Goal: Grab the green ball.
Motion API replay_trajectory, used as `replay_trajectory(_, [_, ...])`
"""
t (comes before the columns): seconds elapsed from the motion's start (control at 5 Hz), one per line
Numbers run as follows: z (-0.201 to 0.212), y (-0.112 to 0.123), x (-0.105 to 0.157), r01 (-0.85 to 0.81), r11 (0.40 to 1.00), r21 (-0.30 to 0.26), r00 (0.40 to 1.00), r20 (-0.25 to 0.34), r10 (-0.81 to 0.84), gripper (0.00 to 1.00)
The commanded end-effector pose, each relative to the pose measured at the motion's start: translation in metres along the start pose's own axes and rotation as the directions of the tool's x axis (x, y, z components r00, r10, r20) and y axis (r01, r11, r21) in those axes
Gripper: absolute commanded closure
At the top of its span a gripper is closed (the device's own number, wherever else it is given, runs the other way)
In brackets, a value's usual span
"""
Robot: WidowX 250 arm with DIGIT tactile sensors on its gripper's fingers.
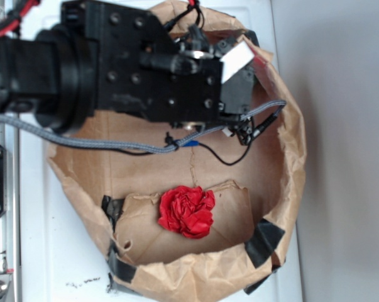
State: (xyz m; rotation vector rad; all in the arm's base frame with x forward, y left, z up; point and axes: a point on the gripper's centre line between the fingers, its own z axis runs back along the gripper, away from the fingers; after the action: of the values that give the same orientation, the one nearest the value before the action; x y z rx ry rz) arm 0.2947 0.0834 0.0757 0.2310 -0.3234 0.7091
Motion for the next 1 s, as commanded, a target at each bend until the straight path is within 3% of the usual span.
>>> replay_trajectory(0.0, [0.015,0.018,0.021,-0.077,0.997,0.011,0.988,0.134,0.075,0.00])
replay_trajectory(0.6, [-0.003,-0.005,0.026,0.013,0.998,-0.057,0.993,0.118,-0.006,0.00])
replay_trajectory(0.8, [-0.005,-0.010,0.028,0.005,0.999,-0.050,0.991,0.131,0.002,0.00])
